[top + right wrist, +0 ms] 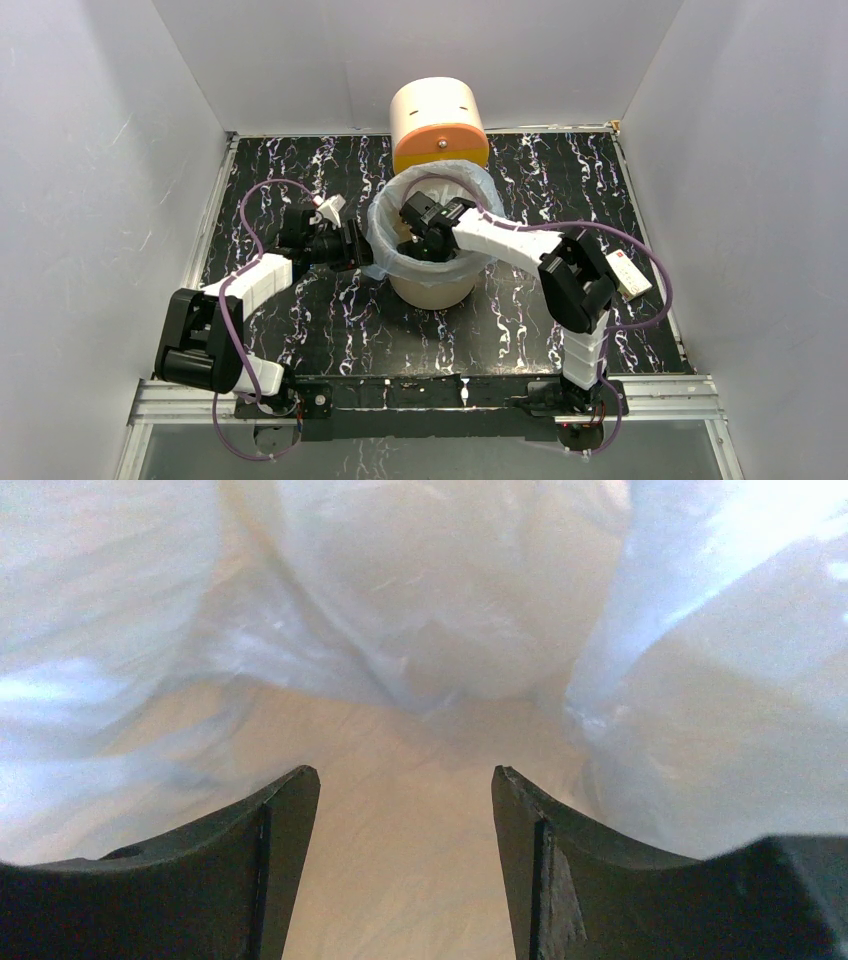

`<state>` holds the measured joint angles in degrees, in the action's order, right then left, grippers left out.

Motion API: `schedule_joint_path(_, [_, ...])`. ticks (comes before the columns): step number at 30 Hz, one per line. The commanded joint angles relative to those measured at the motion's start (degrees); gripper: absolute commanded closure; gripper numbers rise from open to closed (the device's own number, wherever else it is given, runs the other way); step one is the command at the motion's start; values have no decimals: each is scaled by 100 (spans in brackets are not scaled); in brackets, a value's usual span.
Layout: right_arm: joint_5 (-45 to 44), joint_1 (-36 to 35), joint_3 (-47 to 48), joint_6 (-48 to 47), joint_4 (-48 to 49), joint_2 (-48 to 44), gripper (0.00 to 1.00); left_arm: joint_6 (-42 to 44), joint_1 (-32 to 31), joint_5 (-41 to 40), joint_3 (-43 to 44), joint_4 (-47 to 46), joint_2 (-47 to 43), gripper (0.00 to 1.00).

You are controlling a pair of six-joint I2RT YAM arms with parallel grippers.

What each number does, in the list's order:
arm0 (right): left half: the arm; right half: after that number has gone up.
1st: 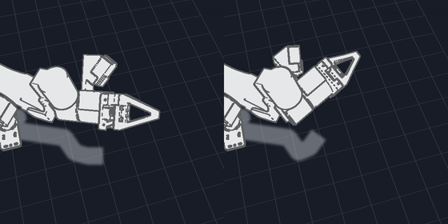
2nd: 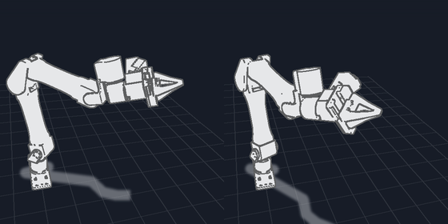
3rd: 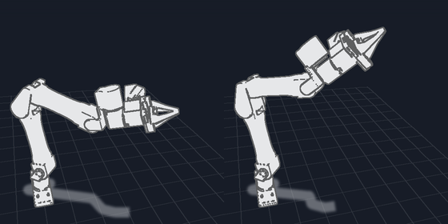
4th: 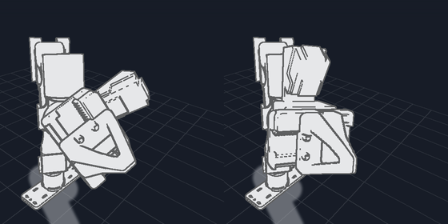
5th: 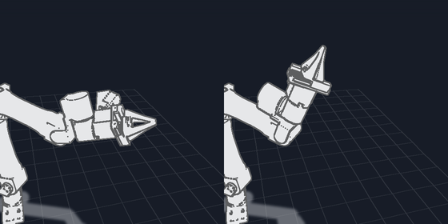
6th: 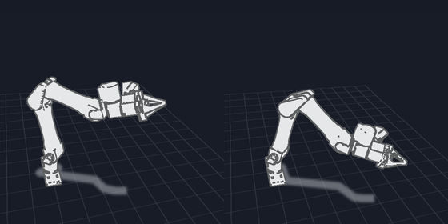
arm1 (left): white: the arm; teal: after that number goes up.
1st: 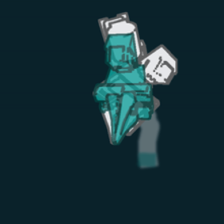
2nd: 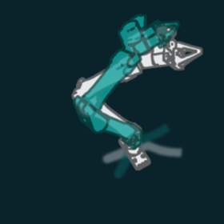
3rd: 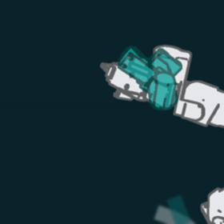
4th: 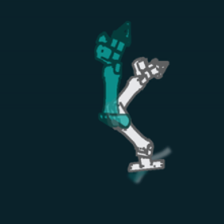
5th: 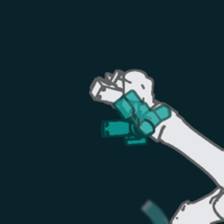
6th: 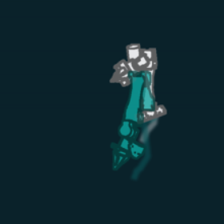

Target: Put the trash bags into the trash bin

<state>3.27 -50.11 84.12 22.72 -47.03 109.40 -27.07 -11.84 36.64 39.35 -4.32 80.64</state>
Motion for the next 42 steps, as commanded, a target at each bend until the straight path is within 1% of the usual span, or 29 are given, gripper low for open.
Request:
schedule_joint_path(1, [17,-64,228,192,-152,-342,27,23,15,92,-116,-124,-166,41])
schedule_joint_path(7, [-71,-166,-170,329,216,89,27,-16,15,141,-232,-282,-95,43])
schedule_joint_path(10, [-166,-200,-182,355,209,328,27,-10,15,173,-252,-298,-58,44])
schedule_joint_path(16, [-230,-215,-147,352,125,396,28,8,15,138,-253,-305,-101,46])
schedule_joint_path(22, [-293,-215,64,416,-17,-25,28,46,15,157,-214,-287,-84,47])
schedule_joint_path(25, [-292,-214,239,451,-126,-252,26,75,15,135,-189,-254,-84,47])
schedule_joint_path(31, [-484,-214,220,516,-165,-597,26,118,17,106,-159,-210,-67,47])
schedule_joint_path(37, [-425,-214,205,562,-89,-713,26,149,15,86,-147,-209,-50,47])
schedule_joint_path(42, [-410,-219,465,589,-115,-801,25,171,15,97,-135,-175,-47,47])
